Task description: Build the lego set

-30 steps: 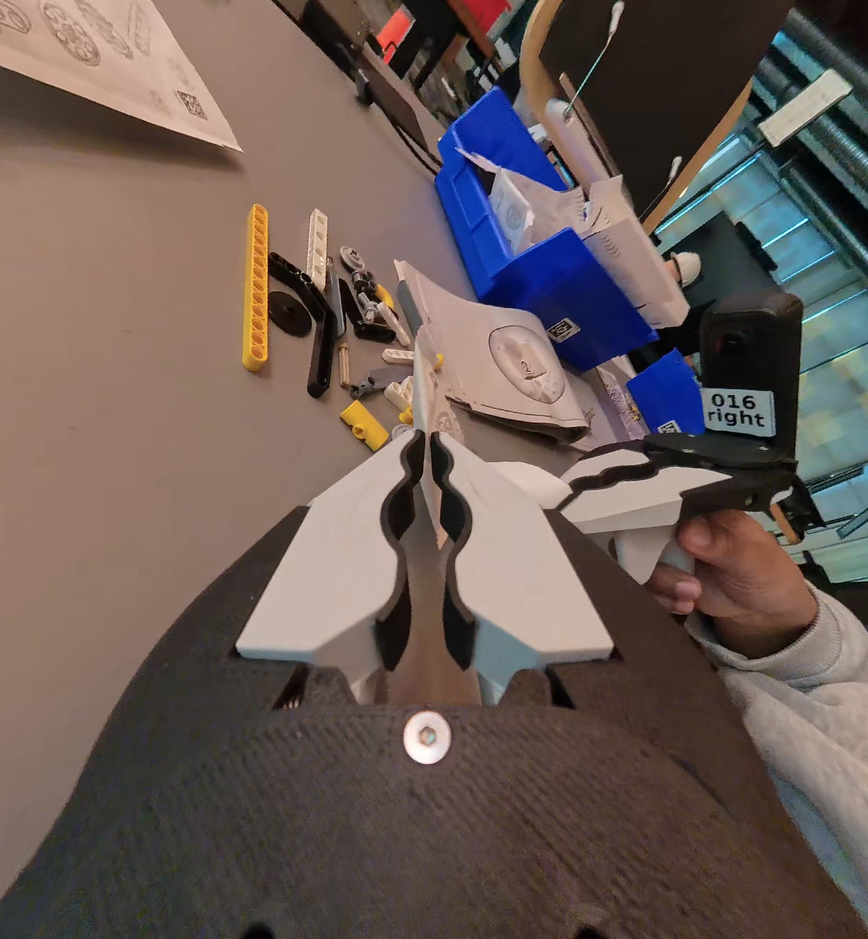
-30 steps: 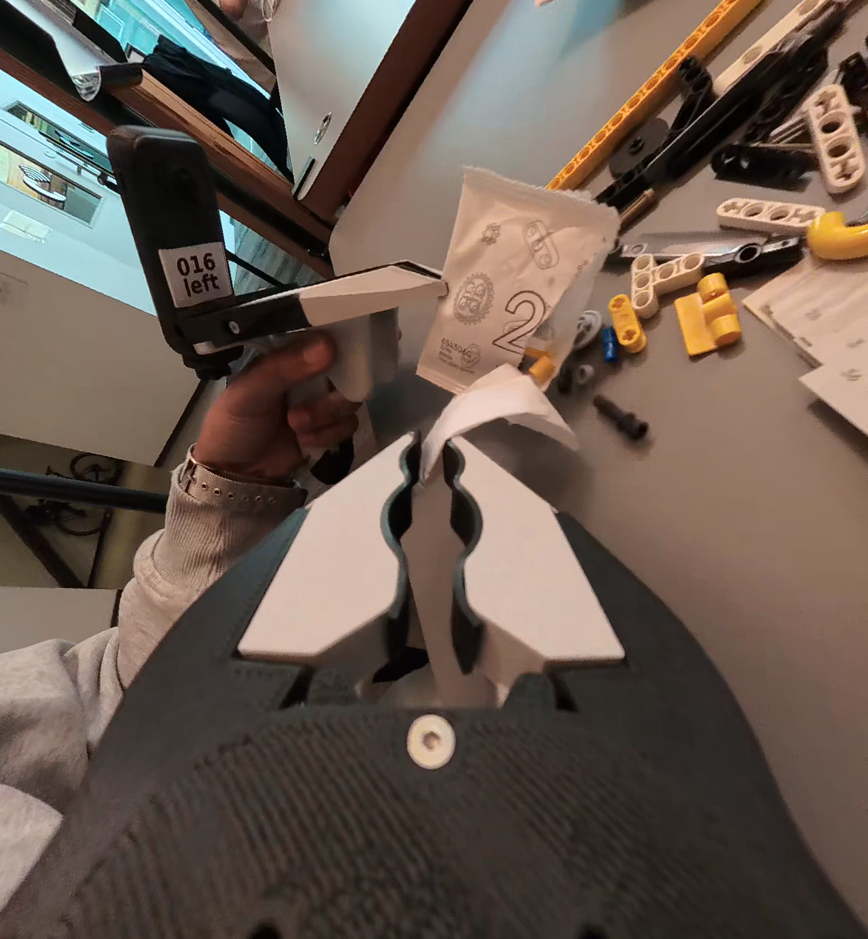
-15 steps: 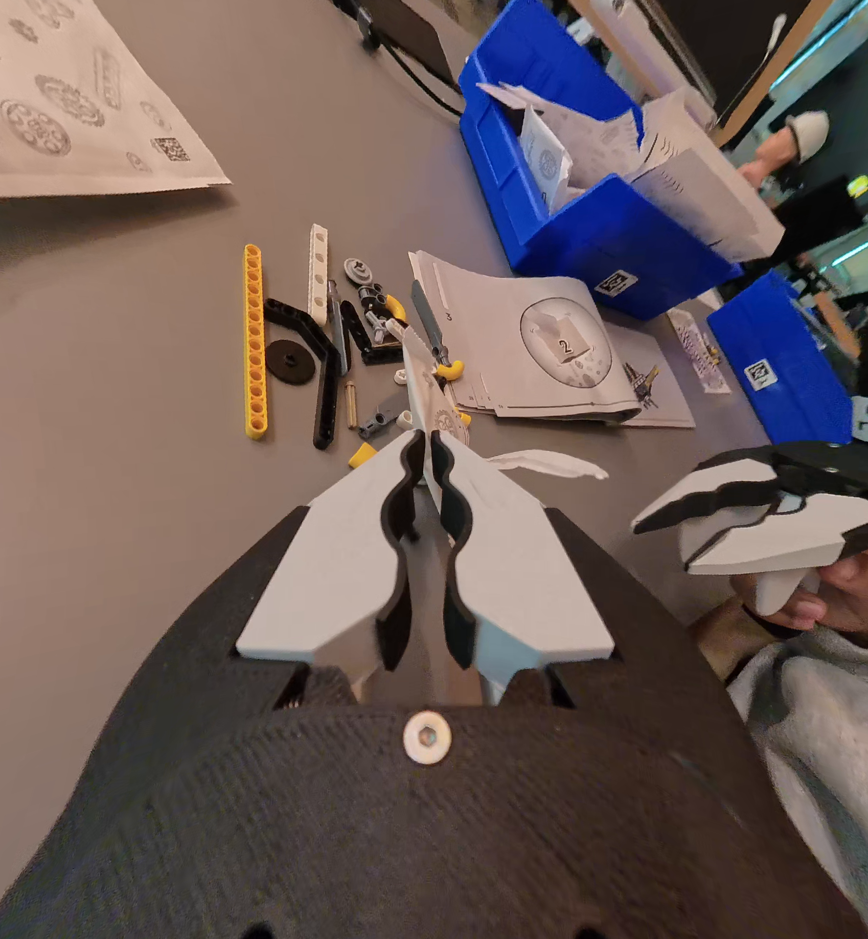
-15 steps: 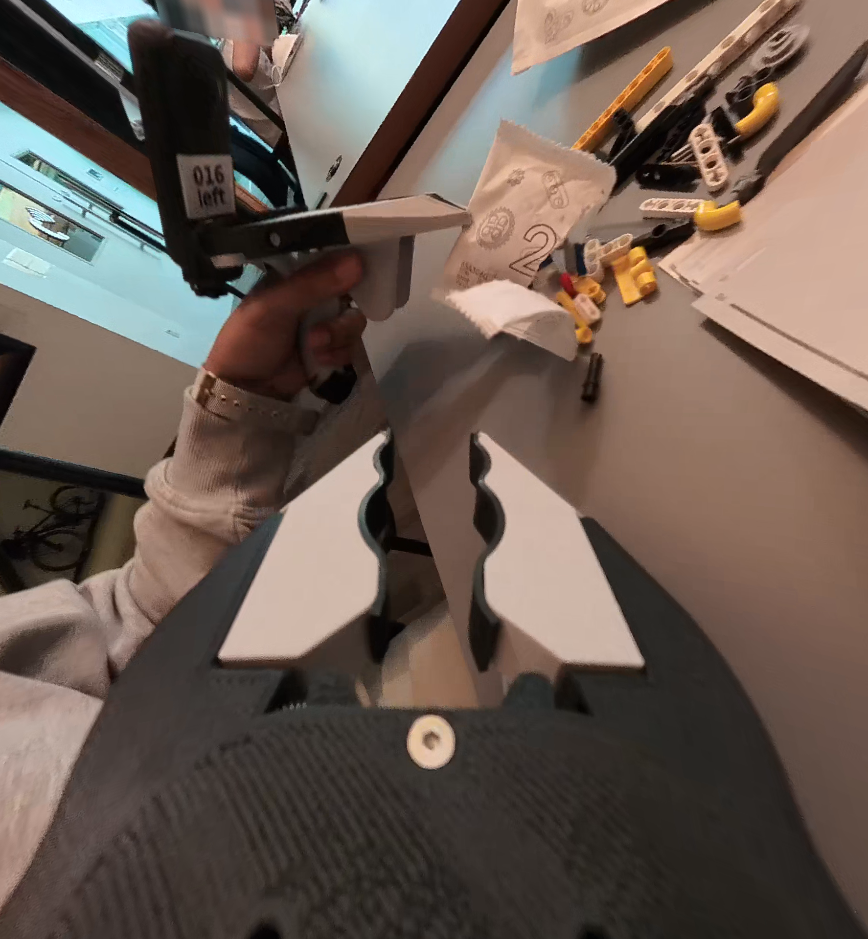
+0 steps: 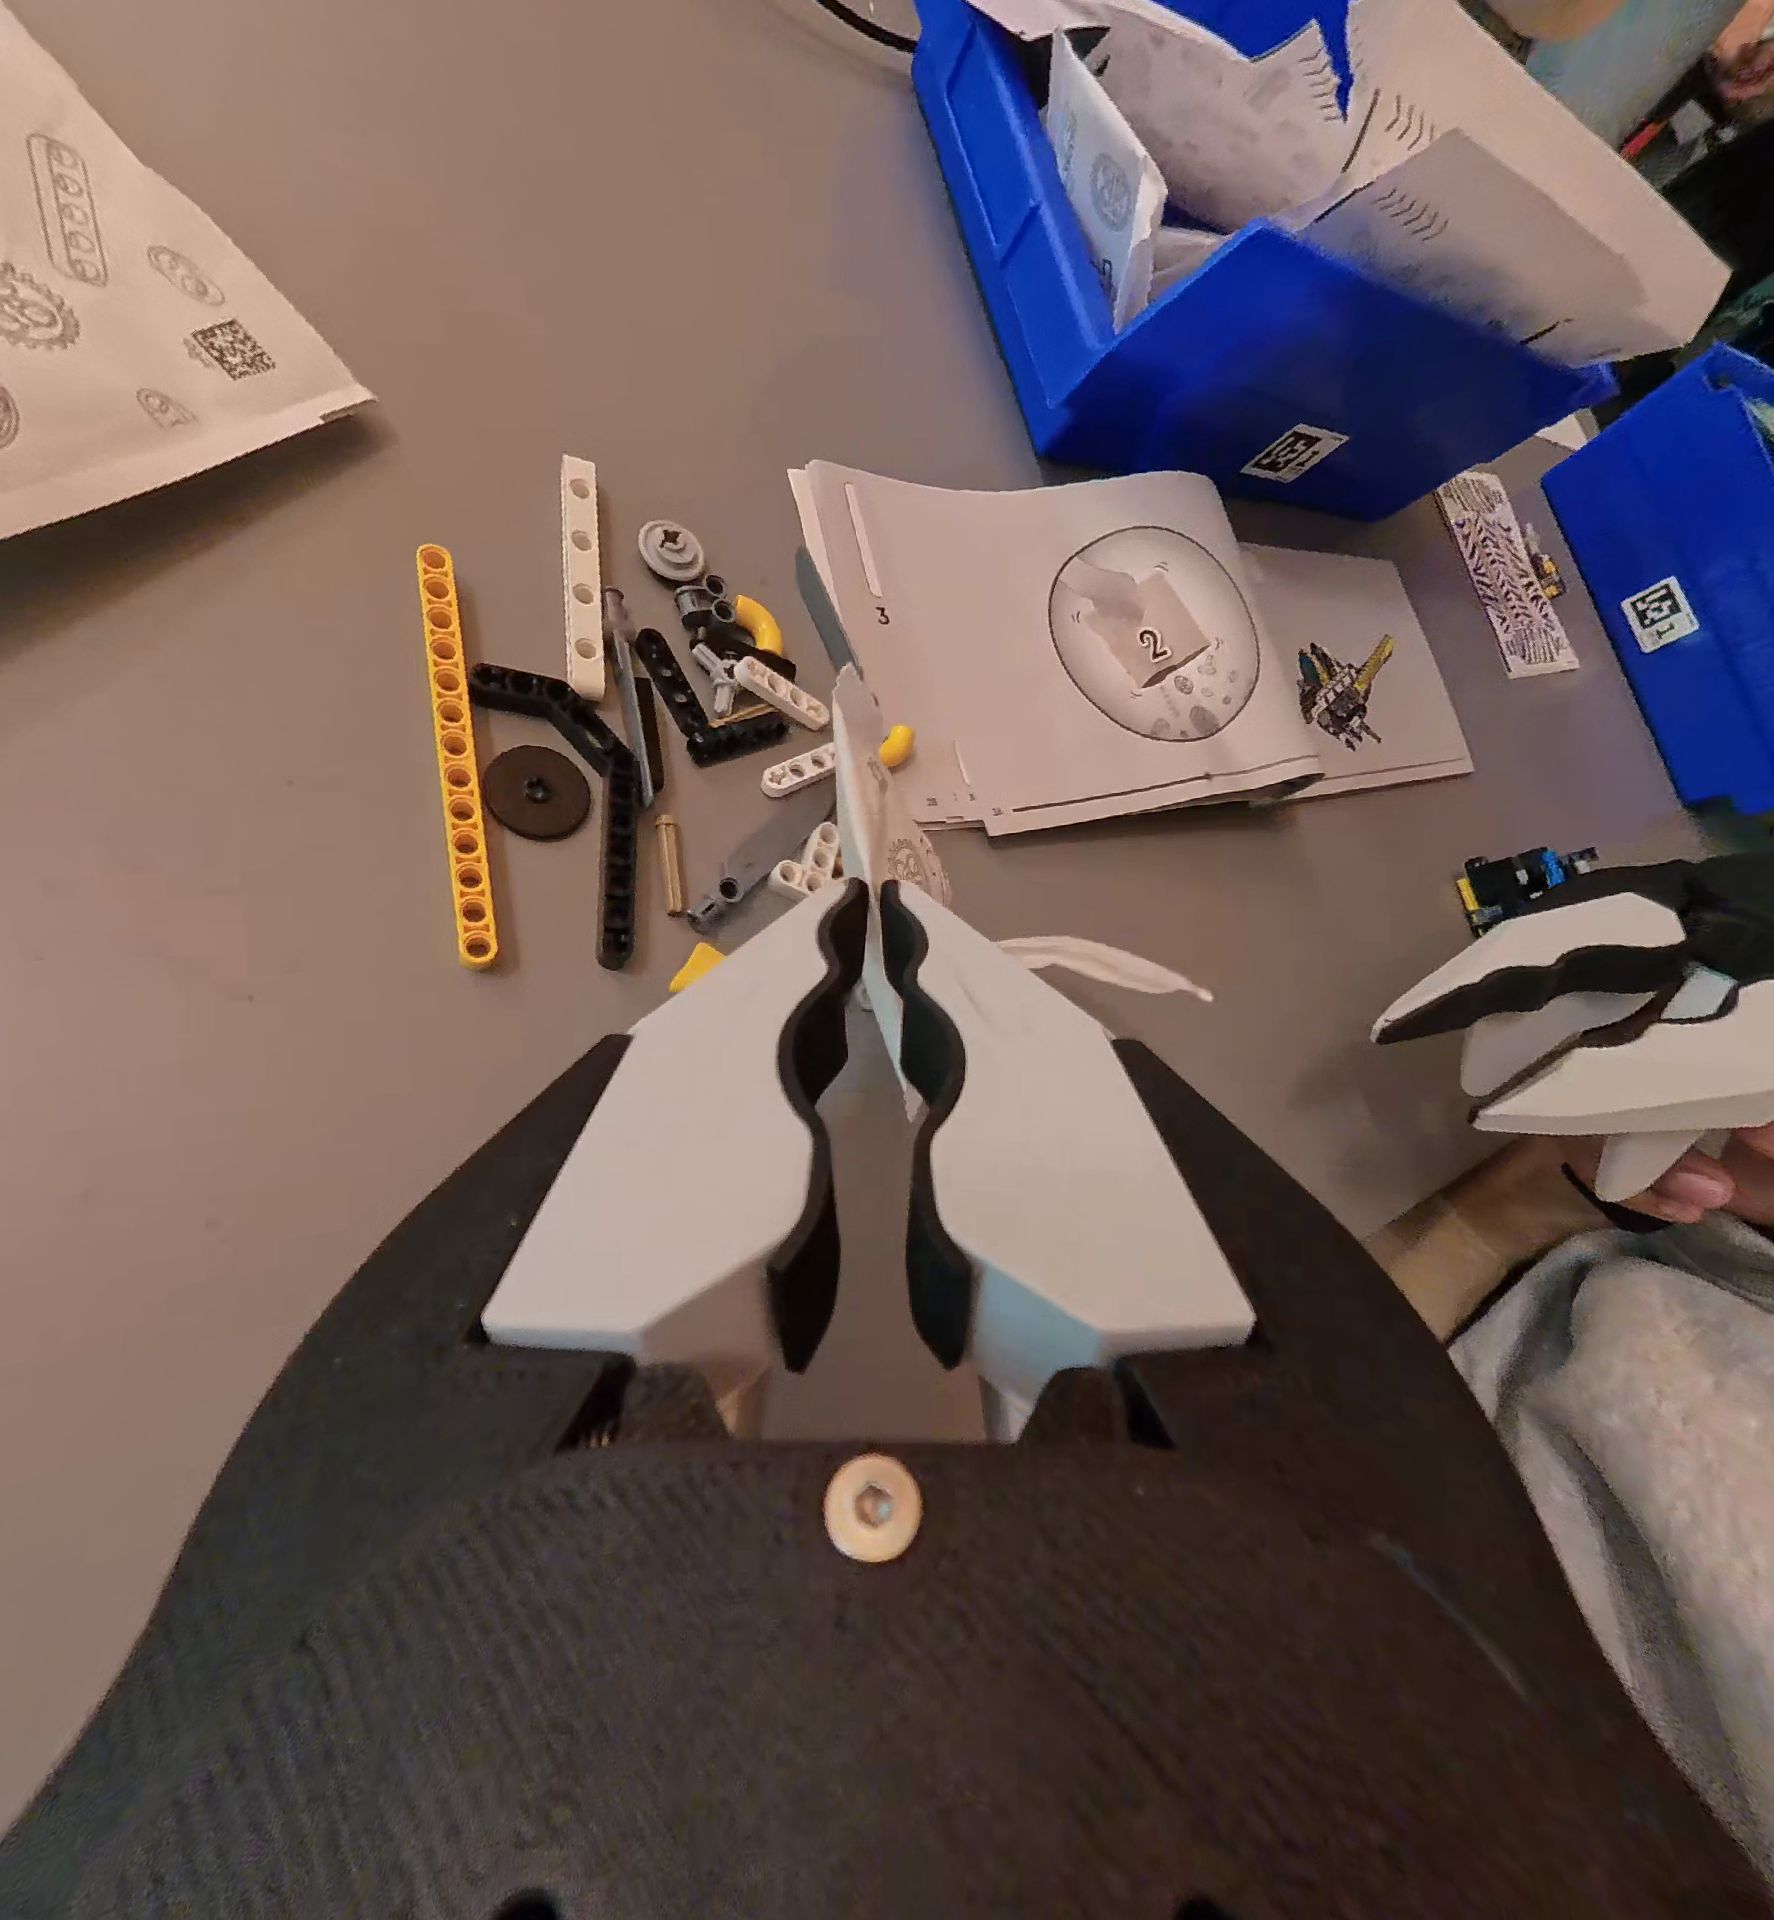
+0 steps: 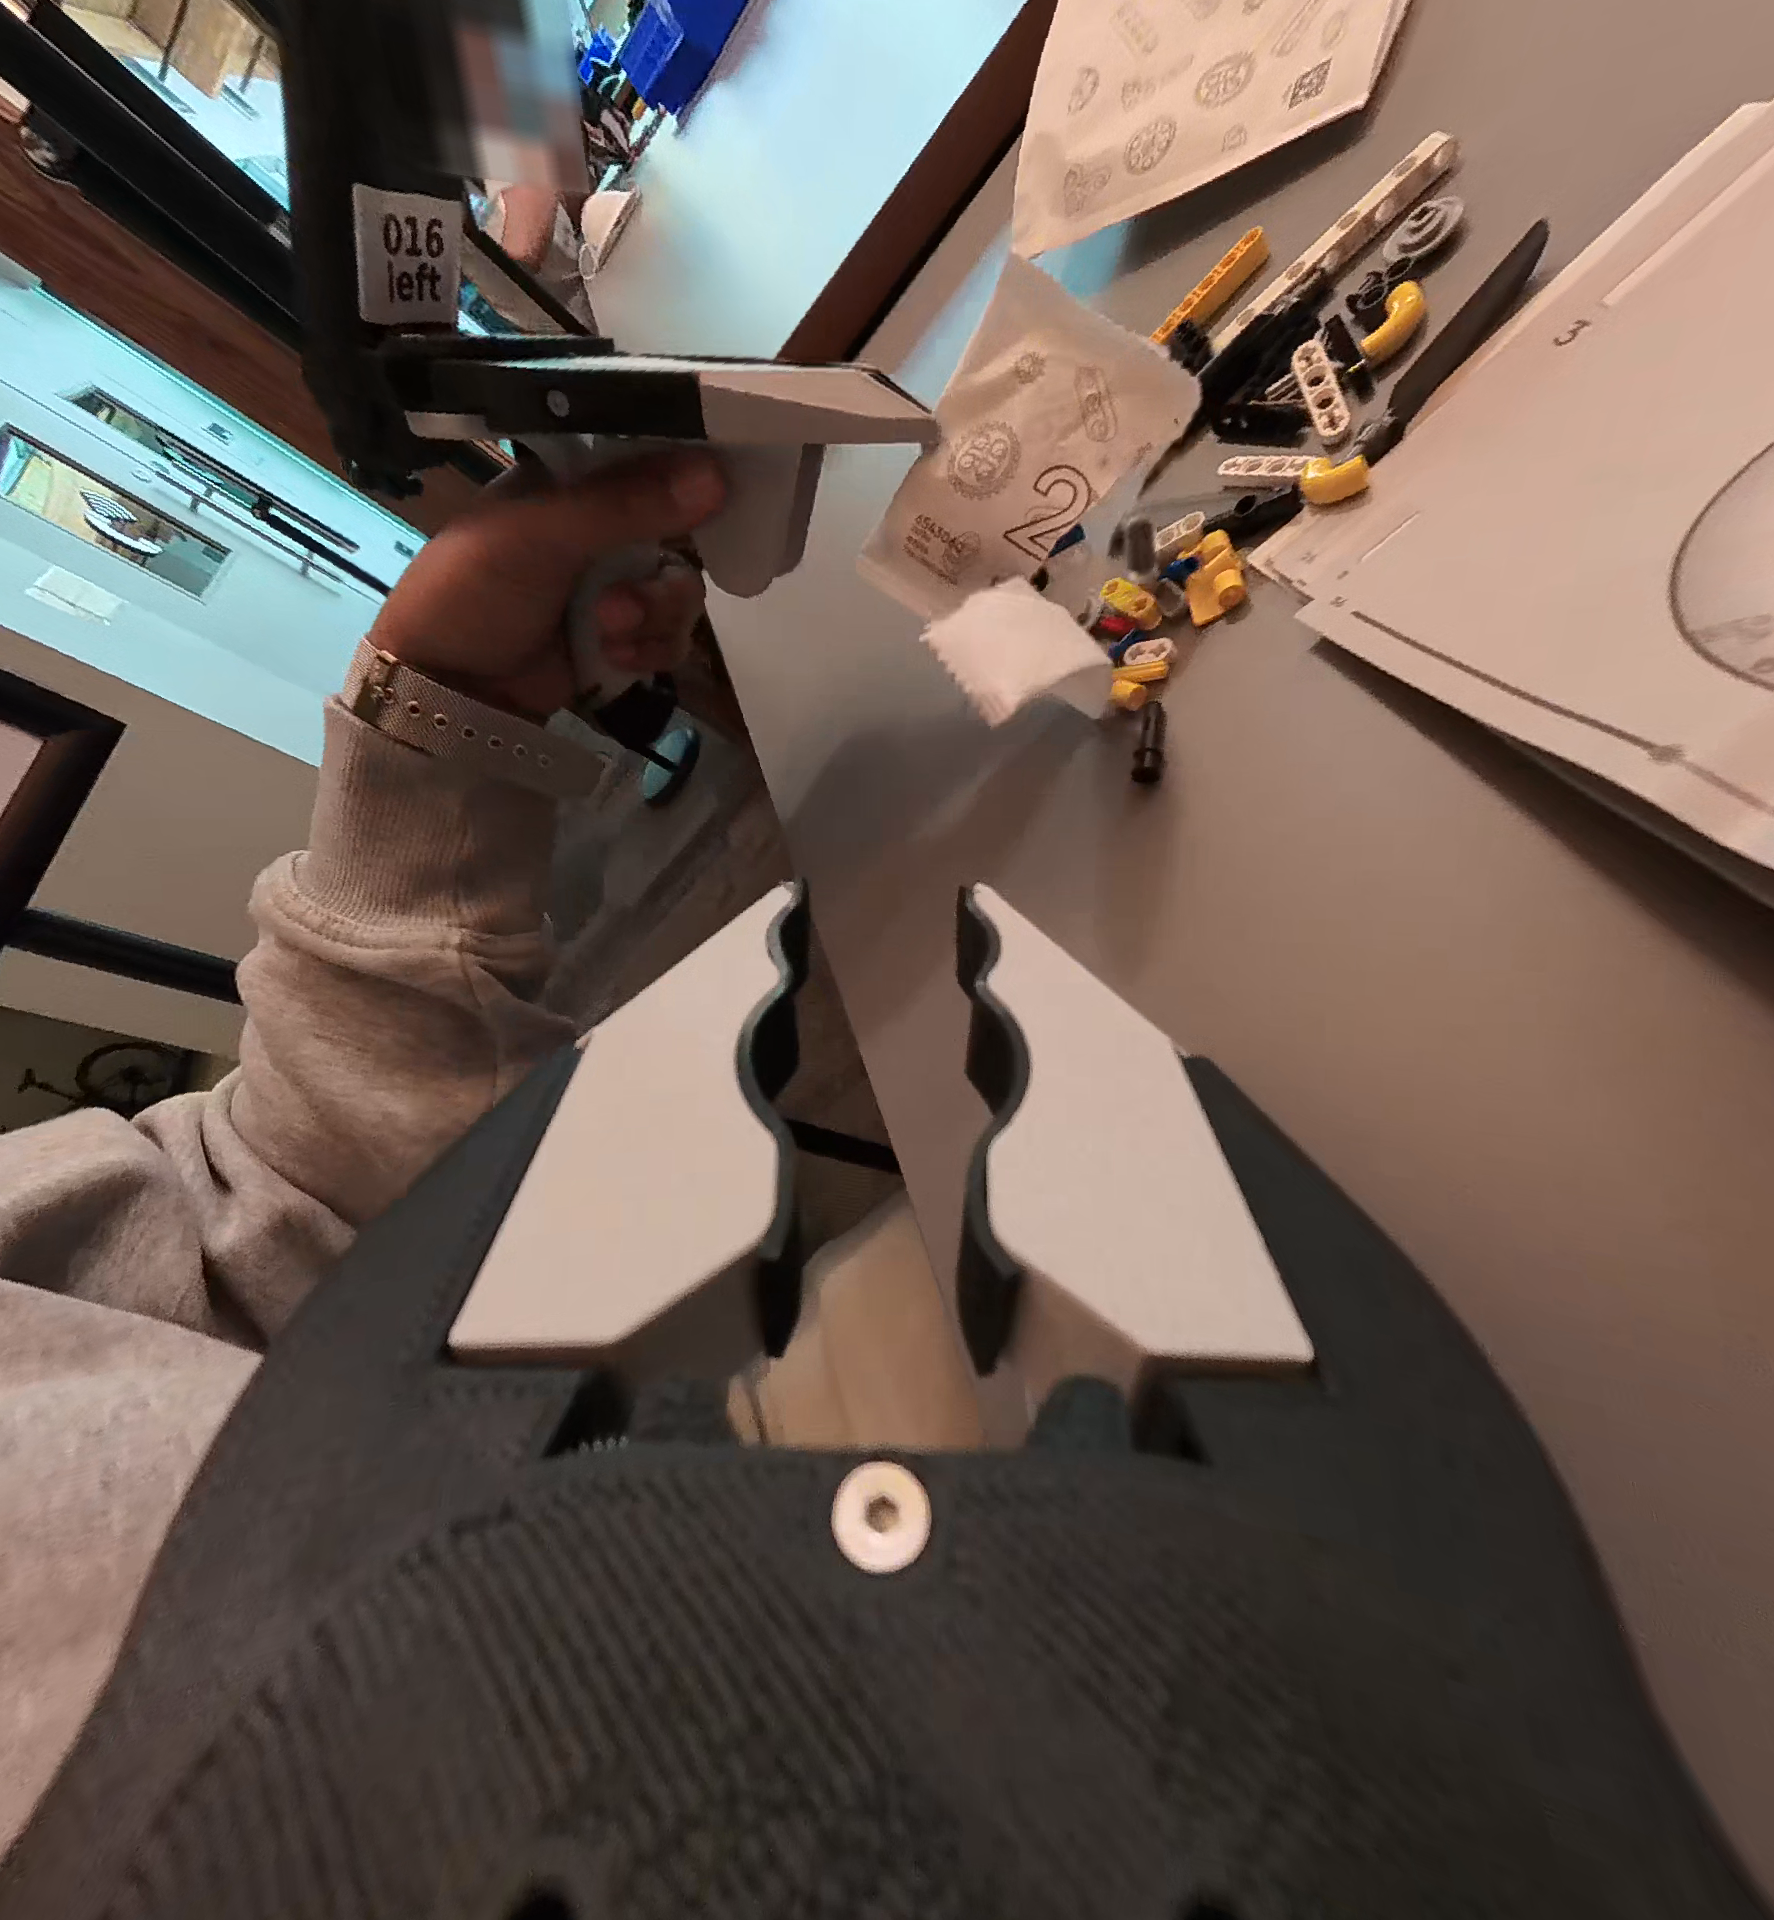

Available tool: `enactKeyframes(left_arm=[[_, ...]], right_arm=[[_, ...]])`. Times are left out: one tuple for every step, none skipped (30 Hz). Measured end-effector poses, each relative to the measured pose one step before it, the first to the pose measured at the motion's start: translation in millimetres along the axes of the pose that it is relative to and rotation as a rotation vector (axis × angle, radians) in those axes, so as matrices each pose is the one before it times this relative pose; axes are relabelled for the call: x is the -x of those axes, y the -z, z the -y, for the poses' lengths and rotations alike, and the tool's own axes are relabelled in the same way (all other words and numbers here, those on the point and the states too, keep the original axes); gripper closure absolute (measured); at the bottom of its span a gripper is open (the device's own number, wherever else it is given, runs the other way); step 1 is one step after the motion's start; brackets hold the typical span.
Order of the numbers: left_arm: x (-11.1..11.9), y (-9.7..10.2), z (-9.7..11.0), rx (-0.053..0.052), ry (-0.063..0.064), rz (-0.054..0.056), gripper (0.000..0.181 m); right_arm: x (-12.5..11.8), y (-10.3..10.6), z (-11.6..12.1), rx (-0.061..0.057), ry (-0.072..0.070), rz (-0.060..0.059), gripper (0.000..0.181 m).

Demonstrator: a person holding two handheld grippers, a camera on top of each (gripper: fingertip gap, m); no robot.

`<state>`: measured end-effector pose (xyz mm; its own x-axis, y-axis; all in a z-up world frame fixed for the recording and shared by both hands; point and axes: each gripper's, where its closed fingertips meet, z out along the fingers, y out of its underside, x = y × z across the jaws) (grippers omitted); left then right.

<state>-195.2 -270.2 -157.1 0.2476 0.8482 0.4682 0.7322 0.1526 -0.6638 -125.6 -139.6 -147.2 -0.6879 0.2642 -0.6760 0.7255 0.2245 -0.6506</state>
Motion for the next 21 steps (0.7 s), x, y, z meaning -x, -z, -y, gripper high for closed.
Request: enactKeyframes(left_arm=[[-1.3, 1.7, 0.89, 0.0068, -0.0077, 0.0062, 0.181], [-0.66, 1.66, 0.95, 0.0067, -0.0081, 0.0093, 0.181], [-0.43, 1.71, 0.53, 0.0091, -0.0102, 0.0106, 0.181], [-0.26, 1.82, 0.76, 0.0076, -0.0116, 0.0108, 0.181], [-0.17, 1.71, 1.12, 0.0045, -0.0074, 0.0102, 0.181], [-0.28, 1.51, 1.45, 0.002, -0.006, 0.0073, 0.181], [-0.46, 1.09, 1.51, -0.0001, -0.0043, 0.0038, 0.181], [-0.35, 0.44, 1.02, 0.0023, -0.0022, 0.0025, 0.181], [0.15, -0.1, 0.32, 0.0047, -0.0019, 0.0024, 0.181], [0.19, -0.54, 0.01, 0.0053, 0.0004, -0.0005, 0.181], [0.8, -0.89, -0.03, 0.0042, 0.0031, 0.0, 0.181], [1.33, -0.88, 0.0, 0.0028, 0.0041, 0.0014, 0.181], [1.09, -0.74, -0.08, 0.0024, 0.0046, -0.0003, 0.181], [0.65, -0.74, -0.42, 0.0026, 0.0036, -0.0018, 0.181], [0.91, -0.55, 0.13, 0.0001, 0.0034, 0.0005, 0.181], [0.66, -0.47, 0.39, -0.0026, 0.0031, 0.0004, 0.181], [0.52, -0.46, -0.15, 0.0009, 0.0025, -0.0011, 0.181], [0.71, -0.52, -0.34, 0.0018, 0.0022, 0.0005, 0.181], [0.89, -0.37, 0.11, -0.0009, 0.0028, 0.001, 0.181], [0.6, -0.4, 0.02, -0.0016, 0.0037, -0.0024, 0.181], [0.41, -0.24, 0.13, -0.002, 0.0054, -0.0054, 0.181]], right_arm=[[-0.23, 1.02, -0.13, -0.0022, -0.0024, 0.0027, 0.155], [-0.09, 1.08, -0.03, -0.0024, -0.0014, 0.0027, 0.155], [0.08, 0.77, 0.12, -0.0019, -0.0014, 0.0032, 0.155], [0.15, 0.79, 0.37, -0.0021, -0.0023, 0.0037, 0.155], [0.03, 0.64, 0.77, -0.0033, -0.0025, 0.0031, 0.155], [-0.11, 0.57, 0.76, -0.003, -0.0015, 0.0023, 0.155], [-0.2, 0.46, 0.57, -0.0019, -0.0008, 0.0012, 0.155], [-0.43, 0.32, 0.42, -0.0016, -0.0009, 0.0003, 0.155], [-0.24, 0.22, 0.44, -0.0016, -0.0013, 0.0013, 0.155], [-0.15, 0.15, 0.11, -0.0005, -0.002, 0.0019, 0.155], [-0.17, 0.08, -0.05, 0.0004, -0.0025, 0.0018, 0.155], [-0.16, 0.11, -0.02, -0.0005, -0.0021, 0.0018, 0.155], [-0.27, 0.02, 0.08, -0.0006, -0.0021, 0.0013, 0.155], [-0.48, 0.15, -0.02, 0.0, -0.0018, 0.0001, 0.155], [-0.56, 0.08, 0.08, -0.0001, -0.0015, -0.001, 0.155], [-0.62, 0.19, 0.27, -0.0012, -0.0014, -0.0005, 0.155], [-0.49, 0.13, 0.16, -0.0008, -0.0014, -0.0003, 0.155], [-0.66, -0.02, 0.07, 0.0002, -0.001, -0.0007, 0.155], [-0.73, 0.02, 0.03, -0.0001, -0.0014, -0.0007, 0.155], [-0.67, -0.15, -0.07, -0.0002, -0.0026, 0.0, 0.155], [-0.59, -0.15, -0.27, 0.0003, -0.0026, 0.0006, 0.154]])
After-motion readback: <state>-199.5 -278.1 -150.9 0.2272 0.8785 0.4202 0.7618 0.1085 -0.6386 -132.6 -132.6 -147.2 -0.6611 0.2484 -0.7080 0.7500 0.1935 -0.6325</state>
